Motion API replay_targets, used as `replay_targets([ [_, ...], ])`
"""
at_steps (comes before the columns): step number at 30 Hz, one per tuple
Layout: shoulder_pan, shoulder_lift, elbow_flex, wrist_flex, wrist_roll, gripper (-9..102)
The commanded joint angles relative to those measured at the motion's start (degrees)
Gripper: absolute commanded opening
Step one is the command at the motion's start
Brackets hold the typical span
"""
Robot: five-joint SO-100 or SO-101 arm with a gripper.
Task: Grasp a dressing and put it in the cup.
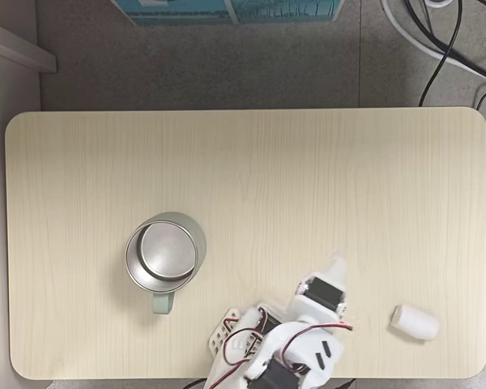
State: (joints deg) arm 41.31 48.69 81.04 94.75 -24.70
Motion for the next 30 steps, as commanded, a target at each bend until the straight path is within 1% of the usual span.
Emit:
replay_targets([
  [1,3.9,6.1,1.9,2.1,-5.3,13],
  [6,10.8,15.4,1.7,3.9,-14.5,15],
  [7,12.2,17.3,1.7,4.7,-17.1,18],
  [8,13.7,19.2,1.7,5.2,-19.5,19],
  [15,26.5,28.3,3.3,4.3,-32.4,20],
  [19,31.5,35.2,4.8,1.8,-36.8,21],
  [22,34.4,39.0,4.9,-1.7,-38.5,22],
  [30,38.1,49.6,5.5,-10.3,-40.7,22],
])
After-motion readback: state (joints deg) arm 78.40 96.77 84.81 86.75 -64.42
